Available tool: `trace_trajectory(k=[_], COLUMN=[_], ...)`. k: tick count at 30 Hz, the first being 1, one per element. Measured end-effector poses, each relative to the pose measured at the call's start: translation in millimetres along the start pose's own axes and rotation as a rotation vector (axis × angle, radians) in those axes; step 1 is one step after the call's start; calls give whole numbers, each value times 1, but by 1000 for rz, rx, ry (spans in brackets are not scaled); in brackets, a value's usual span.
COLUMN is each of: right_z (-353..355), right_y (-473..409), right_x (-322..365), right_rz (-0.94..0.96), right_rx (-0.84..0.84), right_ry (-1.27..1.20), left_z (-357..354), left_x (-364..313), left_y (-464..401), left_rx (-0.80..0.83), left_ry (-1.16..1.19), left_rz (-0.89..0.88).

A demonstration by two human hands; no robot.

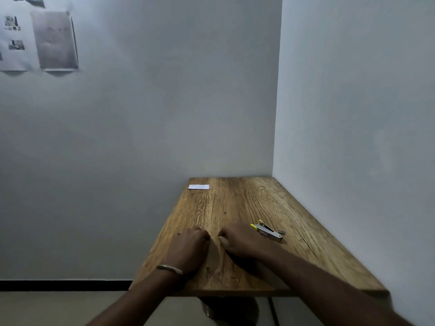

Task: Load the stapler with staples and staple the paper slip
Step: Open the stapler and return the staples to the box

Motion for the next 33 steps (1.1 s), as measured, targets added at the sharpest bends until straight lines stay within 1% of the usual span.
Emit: trace_trajectory(k=[2, 4, 6, 10, 12, 17, 20, 22, 28, 30, 33], right_z=[6, 19, 33, 58, 64, 59, 52, 47, 34, 32, 33], right_y=[-3, -5, -5, 0, 6, 22, 28, 28, 17, 15, 14], right_x=[-7, -22, -43, -96, -120, -163, -173, -174, -174, -175, -173], right_rz=[8, -12, -51, -198, -282, -421, -423, -411, -383, -390, -381], right_rx=[-20, -96, -164, -288, -308, -201, -101, -67, -42, -54, -74], right_ry=[-46, -114, -186, -216, -228, -308, -308, -291, -235, -259, -277], left_z=[0, 3, 4, 3, 1, -13, -20, -21, -20, -20, -21], left_x=[0, -2, -8, -27, -38, -56, -59, -61, -60, -58, -53], left_y=[1, 1, -1, -10, -16, -24, -26, -25, -24, -23, -22], left_rx=[-42, -102, -117, -112, -100, -22, -5, 5, 37, 34, 10], left_ry=[36, 105, 192, 289, 319, 383, 366, 328, 322, 311, 346], left_rz=[-11, -42, -91, -179, -201, -207, -210, -234, -288, -313, -297])
Point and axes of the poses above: each hand's wrist, its own y-axis away from the middle knuckle, its own z-axis out of the back of the hand, x = y × z, the point moved 4 cm from there along -y, towards the middle knuckle, and after that the axes turned 11 degrees about -z, right-handed, at the moved point
